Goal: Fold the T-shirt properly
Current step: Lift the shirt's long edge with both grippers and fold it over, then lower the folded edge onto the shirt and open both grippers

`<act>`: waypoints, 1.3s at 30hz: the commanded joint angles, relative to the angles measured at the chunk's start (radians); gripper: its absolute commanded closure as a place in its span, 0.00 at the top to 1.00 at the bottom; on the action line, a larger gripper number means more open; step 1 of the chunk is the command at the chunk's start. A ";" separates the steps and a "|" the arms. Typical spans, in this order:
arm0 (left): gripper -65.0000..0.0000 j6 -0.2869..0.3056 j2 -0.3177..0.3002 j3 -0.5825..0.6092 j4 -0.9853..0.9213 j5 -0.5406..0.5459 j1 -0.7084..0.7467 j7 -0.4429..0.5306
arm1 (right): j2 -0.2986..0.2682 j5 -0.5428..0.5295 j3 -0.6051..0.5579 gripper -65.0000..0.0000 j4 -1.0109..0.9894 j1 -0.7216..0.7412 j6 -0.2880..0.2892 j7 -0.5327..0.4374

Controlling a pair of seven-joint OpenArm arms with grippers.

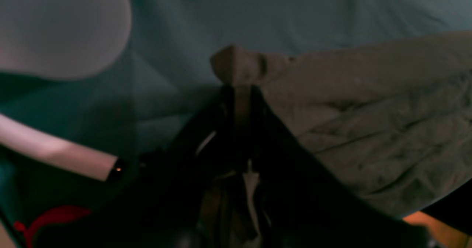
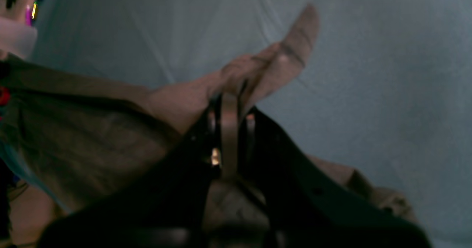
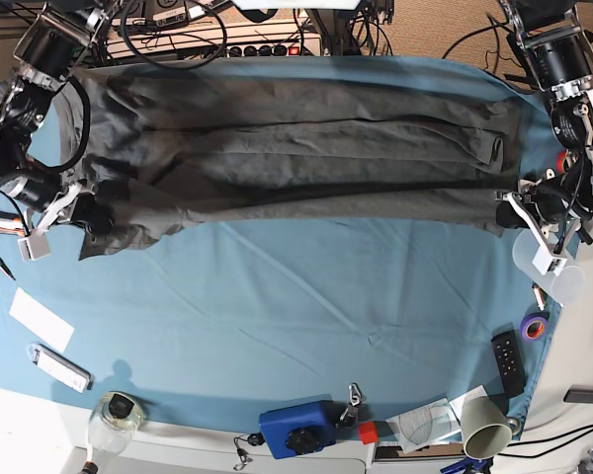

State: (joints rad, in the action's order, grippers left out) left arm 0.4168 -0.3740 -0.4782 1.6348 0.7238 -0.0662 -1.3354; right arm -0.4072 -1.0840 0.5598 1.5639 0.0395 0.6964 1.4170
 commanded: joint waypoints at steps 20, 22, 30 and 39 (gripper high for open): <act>0.00 0.053 -0.017 -0.103 0.142 0.095 0.153 0.016 | -0.016 -0.053 0.191 0.00 0.117 -0.203 0.002 -0.021; 0.00 0.053 -0.017 -0.103 0.142 0.104 0.167 0.011 | -0.016 -0.053 0.191 0.00 0.117 -0.213 0.002 -0.021; 0.00 0.052 -0.017 -0.103 0.166 0.105 0.225 0.007 | -0.016 -0.053 0.197 0.00 0.117 -0.257 0.002 -0.021; 0.00 0.053 -0.017 -0.103 0.216 0.099 0.243 0.008 | -0.016 -0.064 0.248 0.00 0.117 -0.262 0.002 -0.021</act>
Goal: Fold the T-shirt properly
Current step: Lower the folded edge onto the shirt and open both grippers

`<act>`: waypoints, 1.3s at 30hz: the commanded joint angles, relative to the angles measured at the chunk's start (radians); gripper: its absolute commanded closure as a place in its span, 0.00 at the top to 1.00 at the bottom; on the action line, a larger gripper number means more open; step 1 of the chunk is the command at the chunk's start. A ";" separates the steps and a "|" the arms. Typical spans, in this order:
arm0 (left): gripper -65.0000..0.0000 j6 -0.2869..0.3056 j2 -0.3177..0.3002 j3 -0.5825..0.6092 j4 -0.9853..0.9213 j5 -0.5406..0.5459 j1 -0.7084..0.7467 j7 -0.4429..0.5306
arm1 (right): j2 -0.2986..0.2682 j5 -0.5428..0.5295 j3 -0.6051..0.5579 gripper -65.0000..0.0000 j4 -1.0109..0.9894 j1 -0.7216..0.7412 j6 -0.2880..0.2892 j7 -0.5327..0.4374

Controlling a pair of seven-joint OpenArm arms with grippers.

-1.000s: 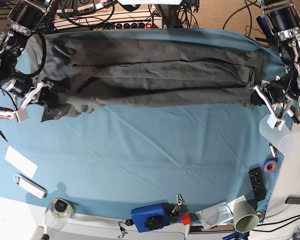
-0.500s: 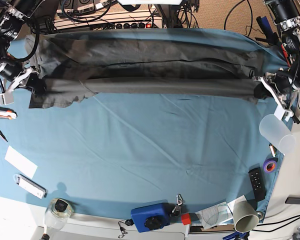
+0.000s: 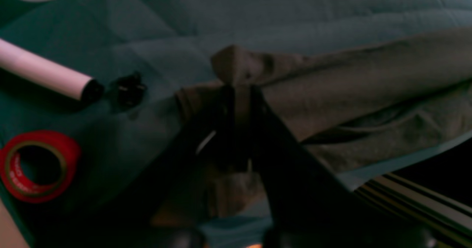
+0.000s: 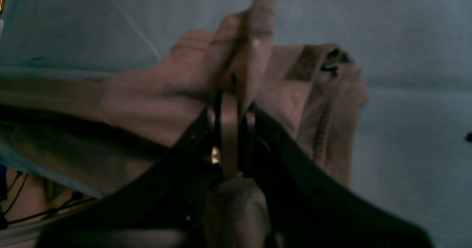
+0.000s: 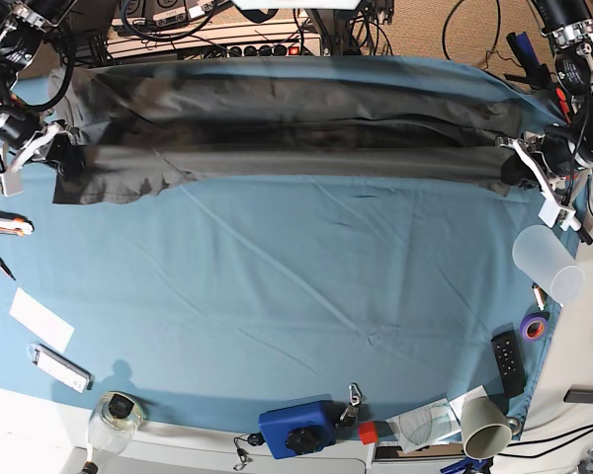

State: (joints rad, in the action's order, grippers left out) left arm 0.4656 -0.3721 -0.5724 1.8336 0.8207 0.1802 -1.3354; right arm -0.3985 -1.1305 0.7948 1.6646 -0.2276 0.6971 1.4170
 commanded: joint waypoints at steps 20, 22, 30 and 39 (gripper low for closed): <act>0.54 0.003 0.001 -0.009 0.017 0.003 0.078 0.027 | -0.026 0.005 0.018 0.20 0.017 -0.092 0.001 -0.021; 0.54 0.003 0.001 -0.009 0.017 0.003 0.078 0.027 | -0.026 0.004 0.018 0.25 0.017 -0.108 0.001 -0.021; 0.54 0.003 0.006 -0.008 0.015 0.017 0.120 0.066 | -0.026 -0.006 0.019 0.25 0.017 -0.127 0.001 -0.021; 0.54 -0.058 0.025 -0.006 -0.013 -0.020 0.166 0.143 | -0.026 -0.006 0.019 0.25 0.017 -0.127 0.001 -0.021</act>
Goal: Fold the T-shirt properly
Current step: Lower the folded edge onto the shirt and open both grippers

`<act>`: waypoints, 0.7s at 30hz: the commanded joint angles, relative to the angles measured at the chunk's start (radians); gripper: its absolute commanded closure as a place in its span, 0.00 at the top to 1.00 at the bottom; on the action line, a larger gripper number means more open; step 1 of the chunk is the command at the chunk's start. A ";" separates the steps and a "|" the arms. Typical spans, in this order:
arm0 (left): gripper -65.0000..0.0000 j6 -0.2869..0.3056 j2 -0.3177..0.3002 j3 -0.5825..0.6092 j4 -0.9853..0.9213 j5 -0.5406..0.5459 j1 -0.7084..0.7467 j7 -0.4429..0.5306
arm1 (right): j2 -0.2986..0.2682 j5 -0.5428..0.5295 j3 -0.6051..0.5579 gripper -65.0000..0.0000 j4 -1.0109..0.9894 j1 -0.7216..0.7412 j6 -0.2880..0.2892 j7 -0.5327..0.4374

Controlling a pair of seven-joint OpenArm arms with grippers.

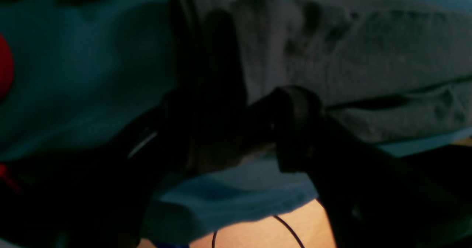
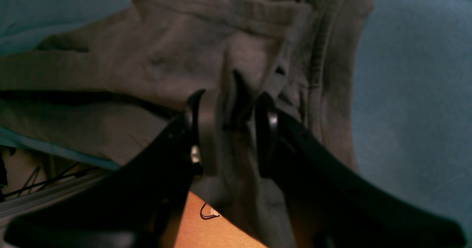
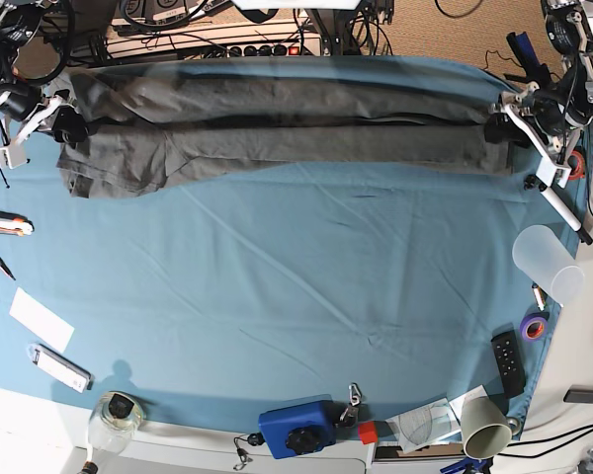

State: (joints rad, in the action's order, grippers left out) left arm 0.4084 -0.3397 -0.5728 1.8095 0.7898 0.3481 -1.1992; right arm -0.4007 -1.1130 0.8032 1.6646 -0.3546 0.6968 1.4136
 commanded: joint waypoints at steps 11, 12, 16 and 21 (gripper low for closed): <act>0.39 -0.001 0.073 -0.005 -0.132 0.010 -0.002 -0.016 | -0.024 -0.023 0.010 0.25 0.017 0.000 0.001 -0.017; 0.32 -0.001 0.073 -0.005 -0.132 0.011 -0.002 -0.033 | -0.026 -0.023 0.010 0.25 0.017 0.000 0.001 -0.017; 0.00 0.000 0.070 -0.006 -0.131 0.064 -0.002 -0.127 | -0.026 -0.023 0.010 0.25 0.017 0.000 0.001 -0.017; 0.00 0.000 0.067 -0.006 -0.106 0.132 -0.002 -0.155 | -0.026 -0.023 0.010 0.25 0.017 0.000 0.001 -0.017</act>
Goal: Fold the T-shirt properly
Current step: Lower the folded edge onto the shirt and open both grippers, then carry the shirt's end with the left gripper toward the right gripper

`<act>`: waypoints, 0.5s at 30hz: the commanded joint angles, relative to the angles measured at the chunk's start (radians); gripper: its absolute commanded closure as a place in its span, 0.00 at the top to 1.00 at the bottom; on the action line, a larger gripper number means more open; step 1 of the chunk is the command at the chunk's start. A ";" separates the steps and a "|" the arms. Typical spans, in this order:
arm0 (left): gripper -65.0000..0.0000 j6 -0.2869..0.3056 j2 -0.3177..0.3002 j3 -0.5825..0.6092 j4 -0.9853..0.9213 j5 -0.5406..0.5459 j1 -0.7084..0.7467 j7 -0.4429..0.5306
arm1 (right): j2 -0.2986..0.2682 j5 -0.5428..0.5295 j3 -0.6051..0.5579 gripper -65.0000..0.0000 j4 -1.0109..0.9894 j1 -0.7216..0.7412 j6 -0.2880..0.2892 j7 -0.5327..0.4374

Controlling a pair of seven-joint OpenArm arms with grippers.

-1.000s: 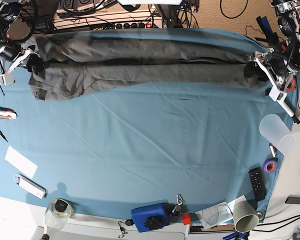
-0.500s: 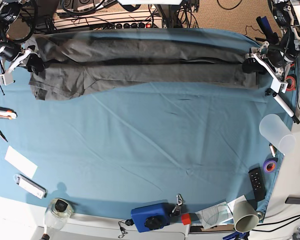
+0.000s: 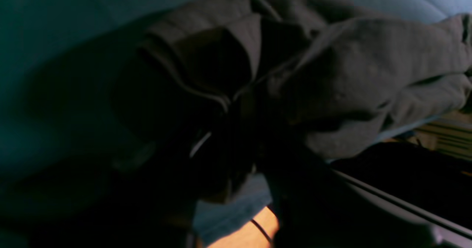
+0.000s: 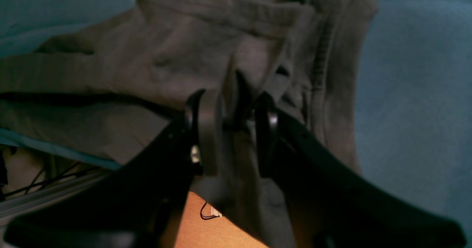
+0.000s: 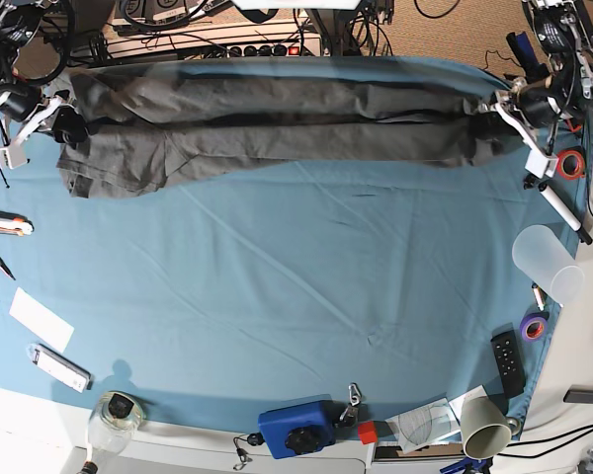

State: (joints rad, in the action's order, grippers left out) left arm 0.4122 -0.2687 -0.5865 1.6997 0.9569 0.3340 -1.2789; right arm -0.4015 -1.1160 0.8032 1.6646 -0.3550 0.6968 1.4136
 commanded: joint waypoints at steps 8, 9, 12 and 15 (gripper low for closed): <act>0.00 0.051 -0.020 -0.034 0.257 -0.011 0.012 -0.027 | -0.025 -0.021 0.010 0.25 0.017 0.003 0.001 -0.017; 0.00 0.069 -0.019 -0.034 0.292 0.003 0.013 -0.022 | -0.025 -0.021 0.010 0.25 0.017 0.005 0.001 -0.017; 0.00 0.114 -0.019 -0.034 0.381 0.055 0.013 -0.022 | -0.025 -0.020 0.010 0.25 0.017 0.006 0.001 -0.017; 0.00 0.126 -0.007 -0.027 0.444 0.108 0.016 -0.022 | -0.025 -0.020 0.010 0.25 0.017 0.006 0.001 -0.017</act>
State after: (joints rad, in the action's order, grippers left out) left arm 0.5350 -0.2684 -0.6128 2.1246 1.0313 0.3531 -1.3235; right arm -0.4011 -1.1160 0.8032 1.6646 -0.3515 0.6968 1.4136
